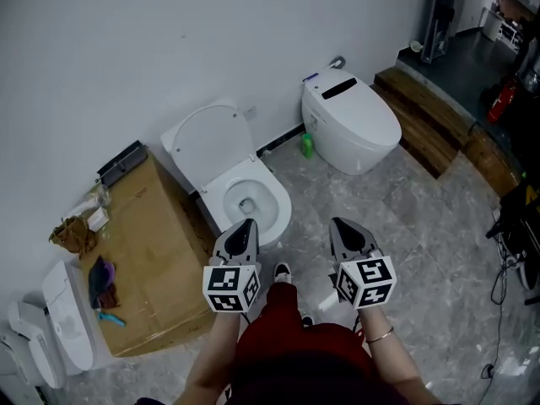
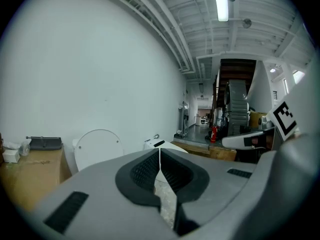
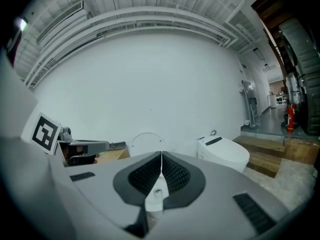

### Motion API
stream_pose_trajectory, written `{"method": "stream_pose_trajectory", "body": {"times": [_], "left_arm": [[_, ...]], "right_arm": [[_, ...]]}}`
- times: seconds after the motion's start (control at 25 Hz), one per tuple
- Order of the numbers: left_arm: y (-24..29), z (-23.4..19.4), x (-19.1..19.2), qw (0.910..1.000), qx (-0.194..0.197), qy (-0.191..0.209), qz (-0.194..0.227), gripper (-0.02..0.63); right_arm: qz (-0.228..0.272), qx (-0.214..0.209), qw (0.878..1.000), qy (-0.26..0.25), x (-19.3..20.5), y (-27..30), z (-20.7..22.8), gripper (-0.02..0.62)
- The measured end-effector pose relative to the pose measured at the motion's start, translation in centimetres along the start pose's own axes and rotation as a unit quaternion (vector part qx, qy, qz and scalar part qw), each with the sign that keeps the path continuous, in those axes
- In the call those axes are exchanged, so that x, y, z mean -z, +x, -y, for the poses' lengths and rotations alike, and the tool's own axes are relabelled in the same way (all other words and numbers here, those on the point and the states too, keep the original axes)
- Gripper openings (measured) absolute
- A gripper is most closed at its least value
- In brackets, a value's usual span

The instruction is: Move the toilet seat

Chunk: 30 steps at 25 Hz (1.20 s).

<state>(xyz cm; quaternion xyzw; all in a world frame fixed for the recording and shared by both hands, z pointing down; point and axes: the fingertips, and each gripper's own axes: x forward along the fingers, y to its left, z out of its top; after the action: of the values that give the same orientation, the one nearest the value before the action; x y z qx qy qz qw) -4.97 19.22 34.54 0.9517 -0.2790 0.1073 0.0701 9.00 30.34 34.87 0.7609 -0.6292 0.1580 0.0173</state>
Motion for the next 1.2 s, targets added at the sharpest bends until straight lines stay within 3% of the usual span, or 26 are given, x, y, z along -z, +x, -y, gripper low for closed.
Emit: {"method": "stream_pose_trajectory", "body": {"times": [0.32,0.64,1.2], "left_arm": [[7.9,-4.1,-0.8,0.9998,0.002,0.002,-0.018,0.028],[13.9,-9.9,0.4,0.9983,0.004,-0.021,-0.054,0.028],[16.2,-17.7,1.5,0.9953,-0.041,-0.052,-0.070,0.028]], "right_arm": [[-0.036,0.001,0.999,0.003,-0.4,8.3,2.7,0.017],[-0.080,-0.011,0.997,0.008,-0.6,17.6,2.8,0.017],[-0.113,-0.054,0.992,-0.009,-1.1,27.3,0.1,0.017]]}}
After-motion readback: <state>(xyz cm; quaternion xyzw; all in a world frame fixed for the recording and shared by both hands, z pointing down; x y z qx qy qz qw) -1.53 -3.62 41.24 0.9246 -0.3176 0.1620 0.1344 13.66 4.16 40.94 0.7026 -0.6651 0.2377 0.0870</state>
